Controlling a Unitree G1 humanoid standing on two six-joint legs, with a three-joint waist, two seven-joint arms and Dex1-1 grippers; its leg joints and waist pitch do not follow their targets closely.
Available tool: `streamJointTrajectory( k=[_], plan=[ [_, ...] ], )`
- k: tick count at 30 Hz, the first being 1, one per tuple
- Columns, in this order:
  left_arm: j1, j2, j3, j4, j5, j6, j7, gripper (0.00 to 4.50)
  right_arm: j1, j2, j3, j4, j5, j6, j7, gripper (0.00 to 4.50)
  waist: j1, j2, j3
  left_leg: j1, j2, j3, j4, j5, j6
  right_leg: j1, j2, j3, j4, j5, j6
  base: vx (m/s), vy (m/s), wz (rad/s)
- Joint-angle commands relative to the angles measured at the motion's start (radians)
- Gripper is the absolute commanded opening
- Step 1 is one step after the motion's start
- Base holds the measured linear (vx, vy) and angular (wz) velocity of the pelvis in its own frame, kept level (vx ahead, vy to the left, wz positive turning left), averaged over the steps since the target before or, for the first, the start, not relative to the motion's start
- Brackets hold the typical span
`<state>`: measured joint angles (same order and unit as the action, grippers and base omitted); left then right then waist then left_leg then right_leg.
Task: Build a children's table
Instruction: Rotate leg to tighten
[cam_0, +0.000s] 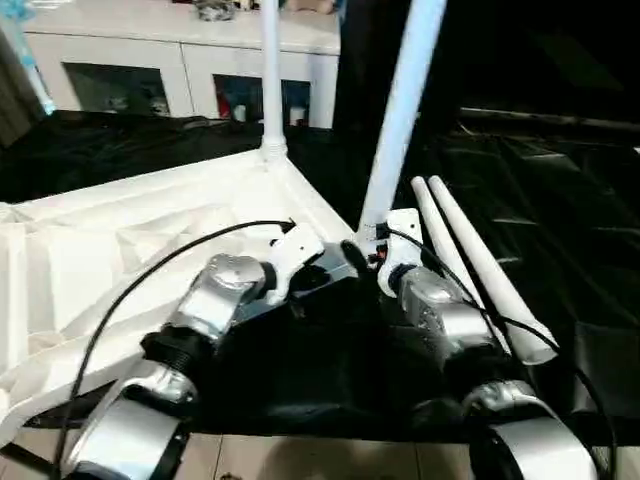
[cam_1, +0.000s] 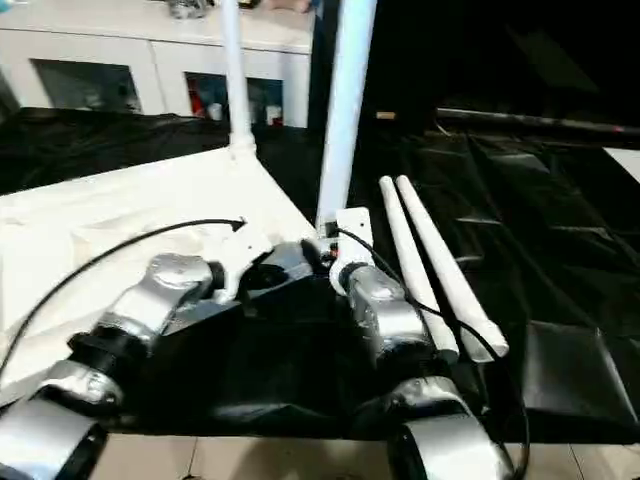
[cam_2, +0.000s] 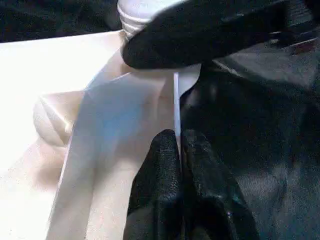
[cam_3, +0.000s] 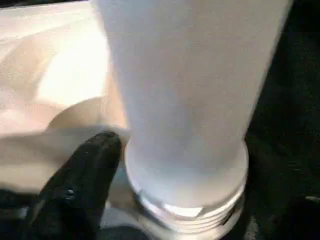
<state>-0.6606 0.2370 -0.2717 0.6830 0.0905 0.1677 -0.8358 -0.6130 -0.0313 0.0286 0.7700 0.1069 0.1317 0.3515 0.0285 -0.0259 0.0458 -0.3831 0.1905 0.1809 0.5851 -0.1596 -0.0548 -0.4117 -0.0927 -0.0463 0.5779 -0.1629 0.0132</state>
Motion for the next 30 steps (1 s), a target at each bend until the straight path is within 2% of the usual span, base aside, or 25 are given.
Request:
streamJointTrajectory(
  k=[1, 2, 3, 7, 8, 11, 17, 20, 21, 23, 25, 30],
  plan=[
    [0.022, 0.011, -0.012, -0.038, -0.029, -0.041, -0.070, 0.00, 0.022, -0.045, 0.058, -0.102, 0.005, 0.032, 0.128, 3.96, 0.003, 0.000, -0.057, 0.023, 0.029, -0.016, -0.085, -0.443, -0.014, 0.030, -0.044, 0.024, -0.079, -0.431, -0.148, 0.000, 0.000, 0.00],
    [0.027, 0.019, -0.014, -0.046, -0.033, -0.049, -0.088, 0.00, 0.036, -0.068, 0.069, -0.130, 0.005, 0.039, 0.160, 3.96, 0.009, 0.000, -0.058, 0.023, 0.030, -0.014, -0.085, -0.422, -0.009, 0.031, -0.043, 0.025, -0.077, -0.404, -0.151, 0.000, 0.000, 0.00],
    [0.042, 0.044, -0.019, -0.070, -0.049, -0.057, -0.148, 0.00, 0.071, -0.129, 0.094, -0.205, 0.006, 0.059, 0.251, 3.96, 0.011, 0.000, -0.059, 0.023, 0.032, -0.013, -0.085, -0.415, -0.005, 0.032, -0.042, 0.026, -0.074, -0.389, -0.156, 0.000, 0.000, 0.00],
    [0.055, 0.071, -0.025, -0.095, -0.060, -0.064, -0.200, 0.00, 0.109, -0.192, 0.109, -0.285, 0.014, 0.077, 0.355, 3.96, 0.017, 0.000, -0.061, 0.022, 0.034, -0.007, -0.082, -0.369, 0.009, 0.033, -0.041, 0.029, -0.065, -0.317, -0.185, 0.000, 0.000, 0.00],
    [0.059, 0.078, -0.025, -0.103, -0.065, -0.062, -0.217, 0.00, 0.121, -0.213, 0.114, -0.311, 0.022, 0.087, 0.387, 3.96, 0.018, 0.004, -0.061, 0.022, 0.034, -0.006, -0.082, -0.356, 0.010, 0.034, -0.040, 0.030, -0.061, -0.295, -0.194, 0.000, 0.000, 0.00],
    [0.083, 0.111, -0.021, -0.166, -0.110, -0.068, -0.316, 0.00, 0.162, -0.285, 0.147, -0.397, 0.036, 0.108, 0.480, 3.96, 0.025, 0.002, -0.063, 0.023, 0.037, -0.003, -0.080, -0.315, 0.019, 0.037, -0.041, 0.032, -0.055, -0.235, -0.212, 0.000, 0.000, 0.00],
    [0.100, 0.131, -0.017, -0.214, -0.138, -0.039, -0.375, 0.00, 0.177, -0.306, 0.163, -0.421, 0.028, 0.129, 0.514, 3.96, 0.033, 0.001, -0.070, 0.020, 0.033, 0.003, -0.072, -0.209, 0.046, 0.046, -0.037, 0.030, -0.039, -0.110, -0.247, 0.000, 0.000, 0.00],
    [0.098, 0.133, -0.015, -0.205, -0.133, -0.045, -0.370, 0.00, 0.181, -0.304, 0.166, -0.422, 0.021, 0.133, 0.516, 3.96, 0.035, 0.000, -0.066, 0.020, 0.034, 0.003, -0.074, -0.228, 0.040, 0.045, -0.039, 0.030, -0.044, -0.158, -0.239, 0.000, 0.000, 0.00],
    [0.100, 0.134, -0.014, -0.209, -0.133, -0.041, -0.372, 0.00, 0.183, -0.307, 0.170, -0.429, 0.021, 0.142, 0.520, 3.96, 0.034, -0.003, -0.065, 0.021, 0.034, 0.004, -0.075, -0.248, 0.032, 0.044, -0.040, 0.030, -0.048, -0.195, -0.230, 0.000, 0.000, 0.00],
    [0.103, 0.137, -0.012, -0.216, -0.132, -0.036, -0.373, 0.00, 0.189, -0.313, 0.181, -0.436, 0.020, 0.150, 0.530, 3.96, 0.035, -0.003, -0.063, 0.023, 0.035, 0.003, -0.077, -0.269, 0.021, 0.042, -0.040, 0.031, -0.051, -0.234, -0.215, 0.000, 0.000, 0.00],
    [0.104, 0.138, -0.012, -0.215, -0.131, -0.035, -0.370, 0.00, 0.190, -0.311, 0.183, -0.432, 0.020, 0.150, 0.530, 3.96, 0.034, -0.002, -0.063, 0.023, 0.035, 0.002, -0.078, -0.278, 0.017, 0.041, -0.040, 0.032, -0.053, -0.249, -0.207, 0.000, 0.000, 0.00],
    [0.108, 0.138, -0.009, -0.219, -0.129, -0.029, -0.368, 0.00, 0.190, -0.298, 0.175, -0.422, 0.024, 0.156, 0.519, 3.49, 0.033, -0.004, -0.064, 0.021, 0.035, 0.002, -0.077, -0.268, 0.015, 0.040, -0.040, 0.033, -0.051, -0.248, -0.199, 0.000, 0.000, 0.00]
  ],
)
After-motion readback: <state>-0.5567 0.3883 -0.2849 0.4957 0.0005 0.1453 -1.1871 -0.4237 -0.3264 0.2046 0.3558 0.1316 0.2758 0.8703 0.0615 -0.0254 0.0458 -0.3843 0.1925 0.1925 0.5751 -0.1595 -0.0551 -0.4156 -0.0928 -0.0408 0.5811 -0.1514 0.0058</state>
